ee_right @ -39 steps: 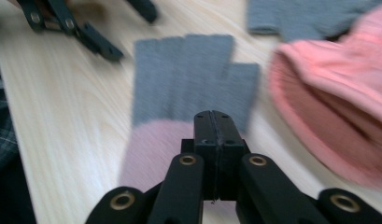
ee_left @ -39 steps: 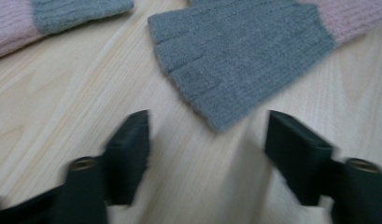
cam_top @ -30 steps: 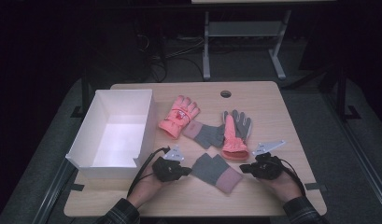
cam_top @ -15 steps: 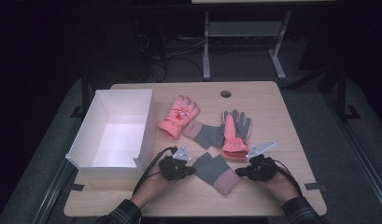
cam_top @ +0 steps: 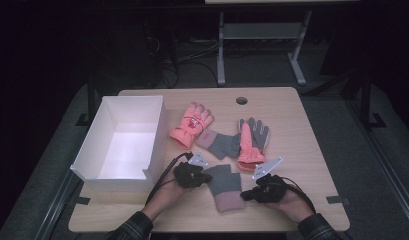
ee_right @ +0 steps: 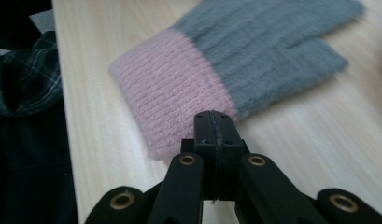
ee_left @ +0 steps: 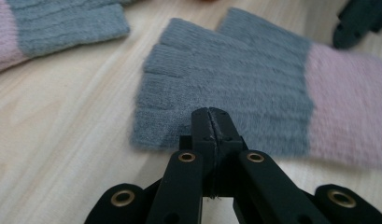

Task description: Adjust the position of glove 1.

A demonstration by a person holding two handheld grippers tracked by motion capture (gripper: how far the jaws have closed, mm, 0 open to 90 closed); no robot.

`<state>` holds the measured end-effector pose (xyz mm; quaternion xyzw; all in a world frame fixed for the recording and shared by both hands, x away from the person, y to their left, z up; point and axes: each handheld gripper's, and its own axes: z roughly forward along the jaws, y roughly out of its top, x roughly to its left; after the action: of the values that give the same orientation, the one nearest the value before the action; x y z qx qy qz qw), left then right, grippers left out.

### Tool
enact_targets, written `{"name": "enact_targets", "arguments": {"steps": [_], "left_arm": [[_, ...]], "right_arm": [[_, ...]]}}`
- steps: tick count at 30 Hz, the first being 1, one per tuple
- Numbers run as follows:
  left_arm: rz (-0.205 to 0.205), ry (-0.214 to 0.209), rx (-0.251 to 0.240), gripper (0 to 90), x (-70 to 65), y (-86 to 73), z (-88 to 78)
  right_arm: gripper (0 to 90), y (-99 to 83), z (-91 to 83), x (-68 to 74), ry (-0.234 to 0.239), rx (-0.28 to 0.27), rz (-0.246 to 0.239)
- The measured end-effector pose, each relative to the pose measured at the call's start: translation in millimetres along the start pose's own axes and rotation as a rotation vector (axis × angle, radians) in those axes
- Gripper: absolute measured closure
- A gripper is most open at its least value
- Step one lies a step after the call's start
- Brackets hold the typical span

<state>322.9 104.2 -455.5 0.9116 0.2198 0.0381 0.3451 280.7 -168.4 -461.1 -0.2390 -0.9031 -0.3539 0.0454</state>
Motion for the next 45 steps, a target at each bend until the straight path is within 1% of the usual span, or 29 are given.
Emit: {"name": "enact_targets", "arguments": {"steps": [4,5,7,8,10,11,12,13,14,15,17,18,20,21,22,25,26,27,32,33,34,35,36,38,39,40,43,44,45], "left_arm": [[0.001,0.002,0.007,89.5,3.1,2.3,1.3],[-0.014,0.0,-0.007,89.5,3.4,3.5,3.2],[-0.008,0.0,-0.001,89.5,4.2,4.5,3.7],[-0.021,-0.007,-0.006,89.5,4.2,6.1,6.0],[-0.009,-0.004,0.002,89.6,4.7,7.0,6.4],[-0.018,-0.004,-0.004,89.6,4.0,7.9,7.7],[-0.007,-0.002,0.004,89.6,4.2,9.4,8.2],[-0.019,0.0,-0.005,89.6,3.2,10.3,9.4],[-0.005,-0.002,0.003,89.6,4.0,11.6,9.7],[-0.014,-0.005,-0.008,89.6,2.9,12.8,11.7],[-0.006,-0.005,-0.002,89.6,1.5,15.6,13.9],[0.007,-0.016,0.003,89.6,0.5,18.2,16.3],[0.013,-0.017,0.008,89.6,-0.2,19.7,17.5],[0.002,-0.017,-0.003,89.6,-2.3,21.0,19.9],[0.018,-0.021,0.004,89.6,-2.1,22.5,20.9],[0.025,-0.029,0.006,89.6,-3.0,27.1,25.4],[0.016,-0.034,0.0,89.6,-4.3,28.3,27.0],[0.029,-0.032,0.003,89.6,-4.4,29.3,27.8],[0.038,-0.031,-0.006,89.6,-8.0,32.5,28.1],[0.035,-0.036,-0.01,89.6,-8.1,32.4,26.2],[0.019,-0.043,-0.024,89.6,-9.0,32.1,22.6],[0.036,-0.043,-0.017,89.5,-8.6,31.9,17.9],[0.037,-0.045,-0.028,89.5,-10.2,31.3,14.3],[0.036,-0.052,-0.043,89.5,-15.6,29.1,7.7],[0.046,-0.056,-0.041,89.5,-17.1,28.0,5.1],[0.048,-0.058,-0.042,89.4,-20.6,25.6,1.5],[0.042,-0.056,-0.037,83.9,-26.7,18.8,-3.0],[0.051,-0.042,-0.026,81.9,-27.0,16.1,-4.1],[0.047,-0.042,-0.025,79.5,-26.9,14.9,-4.1]], "right_arm": [[89.9,3.5,6.9,6.6,0.029,0.001,-0.026],[89.9,4.4,8.3,8.2,0.036,0.001,-0.029],[89.9,5.2,9.3,9.3,0.041,0.004,-0.032],[89.9,7.3,12.9,12.3,0.052,0.005,-0.048],[89.9,8.5,14.7,14.2,0.064,0.005,-0.05],[90.0,9.5,16.8,13.7,0.065,0.007,-0.081],[89.9,10.5,18.9,15.8,0.078,0.003,-0.074],[89.9,12.0,21.8,17.0,0.088,-0.003,-0.09],[90.0,13.1,22.7,18.2,0.087,0.002,-0.097],[90.0,14.3,24.1,20.1,0.091,0.008,-0.094],[90.0,17.7,29.6,24.3,0.107,0.001,-0.098],[90.0,18.7,31.2,25.2,0.113,-0.001,-0.101],[90.0,20.9,33.7,27.4,0.113,0.002,-0.103],[90.0,20.9,33.7,27.4,0.113,0.002,-0.103],[90.0,21.9,35.6,28.1,0.118,-0.004,-0.107],[90.0,25.6,40.2,31.0,0.119,-0.001,-0.119],[90.0,26.3,41.1,31.3,0.119,-0.002,-0.123],[90.0,27.0,42.3,31.7,0.122,-0.002,-0.124],[90.0,27.1,41.8,32.0,0.116,-0.012,-0.123],[90.0,25.9,38.7,30.5,0.106,-0.02,-0.126],[89.9,25.0,35.3,31.1,0.102,-0.021,-0.101],[86.5,22.0,29.1,29.4,0.087,-0.033,-0.079],[82.2,19.1,23.7,27.9,0.076,-0.045,-0.051],[74.9,12.1,13.5,21.0,0.028,-0.062,-0.045],[69.5,6.7,5.7,17.2,0.0,-0.077,-0.017],[66.0,3.3,0.9,13.6,-0.027,-0.086,-0.013],[50.8,-10.1,-19.9,0.3,-0.102,-0.132,0.069],[47.5,-13.2,-23.9,-2.7,-0.122,-0.134,0.088],[45.0,-18.9,-29.7,-7.9,-0.162,-0.143,0.105]]}}
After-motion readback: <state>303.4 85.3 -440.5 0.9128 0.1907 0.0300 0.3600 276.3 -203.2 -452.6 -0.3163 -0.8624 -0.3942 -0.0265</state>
